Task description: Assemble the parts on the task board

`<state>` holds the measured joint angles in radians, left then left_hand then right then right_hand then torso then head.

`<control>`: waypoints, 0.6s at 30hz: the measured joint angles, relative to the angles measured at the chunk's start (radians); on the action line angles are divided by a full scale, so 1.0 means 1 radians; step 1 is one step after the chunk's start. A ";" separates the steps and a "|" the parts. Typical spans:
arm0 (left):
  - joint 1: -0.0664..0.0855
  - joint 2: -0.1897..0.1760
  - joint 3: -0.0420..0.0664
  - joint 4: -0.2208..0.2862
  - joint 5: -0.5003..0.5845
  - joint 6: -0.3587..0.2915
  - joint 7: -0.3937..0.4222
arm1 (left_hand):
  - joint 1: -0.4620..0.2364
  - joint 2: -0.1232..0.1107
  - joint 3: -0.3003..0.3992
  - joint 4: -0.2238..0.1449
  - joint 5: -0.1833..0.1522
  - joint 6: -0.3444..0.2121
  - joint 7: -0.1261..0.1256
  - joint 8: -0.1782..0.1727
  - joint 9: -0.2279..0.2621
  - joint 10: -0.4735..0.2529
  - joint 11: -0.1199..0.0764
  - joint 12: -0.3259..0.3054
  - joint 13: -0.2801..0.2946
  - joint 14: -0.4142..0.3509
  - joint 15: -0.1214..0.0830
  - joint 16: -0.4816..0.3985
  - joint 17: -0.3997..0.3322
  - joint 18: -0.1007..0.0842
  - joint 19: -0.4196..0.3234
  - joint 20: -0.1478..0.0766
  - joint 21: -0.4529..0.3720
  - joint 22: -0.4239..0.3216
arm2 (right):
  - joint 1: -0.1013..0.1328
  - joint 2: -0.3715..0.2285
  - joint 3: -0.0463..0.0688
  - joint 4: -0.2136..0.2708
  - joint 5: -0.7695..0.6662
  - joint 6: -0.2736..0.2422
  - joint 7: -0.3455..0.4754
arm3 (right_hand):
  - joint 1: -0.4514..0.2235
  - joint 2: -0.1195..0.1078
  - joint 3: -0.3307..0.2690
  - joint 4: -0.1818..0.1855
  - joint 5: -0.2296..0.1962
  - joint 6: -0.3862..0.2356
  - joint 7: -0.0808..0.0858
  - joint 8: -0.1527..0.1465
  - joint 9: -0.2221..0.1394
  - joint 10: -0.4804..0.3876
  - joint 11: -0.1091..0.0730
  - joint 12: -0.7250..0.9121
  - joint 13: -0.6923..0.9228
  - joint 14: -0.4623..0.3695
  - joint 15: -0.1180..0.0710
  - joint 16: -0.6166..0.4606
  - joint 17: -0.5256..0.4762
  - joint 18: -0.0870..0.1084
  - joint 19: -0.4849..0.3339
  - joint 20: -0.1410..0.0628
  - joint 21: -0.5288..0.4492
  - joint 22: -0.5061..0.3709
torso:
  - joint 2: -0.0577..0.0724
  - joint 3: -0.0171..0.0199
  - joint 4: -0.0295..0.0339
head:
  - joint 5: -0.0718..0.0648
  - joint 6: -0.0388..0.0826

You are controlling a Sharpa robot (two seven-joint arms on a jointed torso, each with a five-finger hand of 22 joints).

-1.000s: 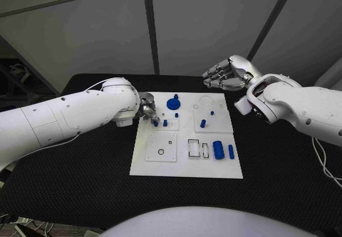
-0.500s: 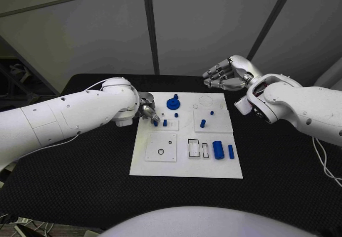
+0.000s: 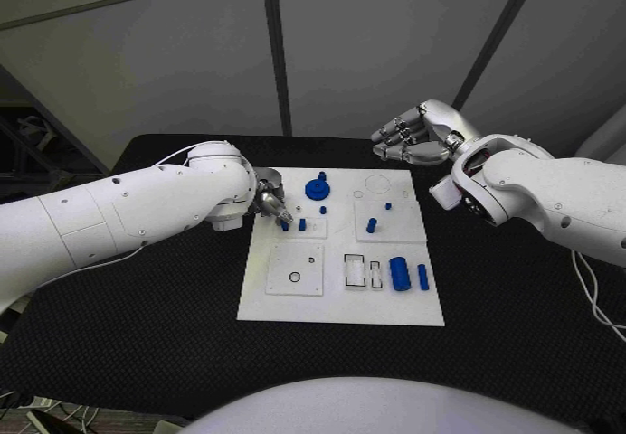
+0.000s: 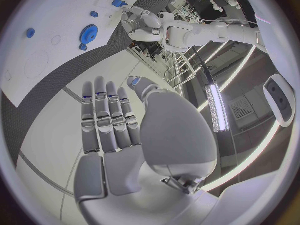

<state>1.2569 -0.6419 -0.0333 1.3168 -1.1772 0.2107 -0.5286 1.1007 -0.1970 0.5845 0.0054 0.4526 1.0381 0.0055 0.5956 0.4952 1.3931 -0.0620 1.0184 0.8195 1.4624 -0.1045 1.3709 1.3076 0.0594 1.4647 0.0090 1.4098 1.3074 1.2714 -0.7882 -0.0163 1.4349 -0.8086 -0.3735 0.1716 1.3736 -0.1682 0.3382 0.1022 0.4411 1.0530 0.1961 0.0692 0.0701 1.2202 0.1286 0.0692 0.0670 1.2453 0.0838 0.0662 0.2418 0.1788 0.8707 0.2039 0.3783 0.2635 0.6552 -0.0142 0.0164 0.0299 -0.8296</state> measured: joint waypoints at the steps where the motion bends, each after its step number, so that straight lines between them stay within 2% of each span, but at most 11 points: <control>1: 0.000 0.000 0.000 0.001 -0.001 0.000 0.000 | 0.000 0.000 0.000 0.000 0.000 0.000 0.000 0.000 0.000 0.000 0.000 0.002 0.001 0.000 0.000 0.000 0.000 0.000 0.000 0.000 0.000 0.000 | 0.000 0.000 0.000 0.000 0.000 0.000 0.000 | 0.000 0.000 0.000 0.000 0.000 0.000 0.000 0.000 0.000 0.000 0.000 0.000 0.000 0.000 0.000 0.000 0.000 0.000 0.000 0.000 0.000 0.000 | 0.000 0.0000 0.0000 | 0.000 0.000; 18: 0.000 -0.008 -0.001 0.019 -0.024 0.009 -0.002 | 0.000 0.000 0.000 0.000 0.009 0.004 0.004 -0.004 -0.001 0.010 0.003 0.018 0.025 -0.001 0.003 0.004 0.000 -0.001 0.000 0.000 0.008 0.000 | 0.000 0.000 0.000 0.000 0.000 0.001 0.000 | 0.000 0.000 0.000 0.000 0.000 0.000 0.000 0.000 0.000 0.000 0.000 0.000 0.000 0.000 0.000 0.000 0.000 0.000 0.000 0.000 0.000 0.000 | -0.001 0.0001 0.0009 | 0.001 -0.003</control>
<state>1.2569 -0.6502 -0.0342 1.3353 -1.2010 0.2199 -0.5306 1.1006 -0.1969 0.5845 0.0055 0.4612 1.0418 0.0097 0.5917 0.4942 1.4028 -0.0589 1.0360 0.8442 1.4619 -0.1018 1.3749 1.3076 0.0582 1.4647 0.0091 1.4176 1.3074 1.2714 -0.7883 -0.0163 1.4345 -0.8086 -0.3724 0.1716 1.3736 -0.1682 0.3382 0.1022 0.4411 1.0530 0.1960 0.0692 0.0701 1.2202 0.1286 0.0692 0.0670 1.2453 0.0838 0.0662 0.2420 0.1789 0.8707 0.2039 0.3783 0.2636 0.6545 -0.0141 0.0173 0.0313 -0.8327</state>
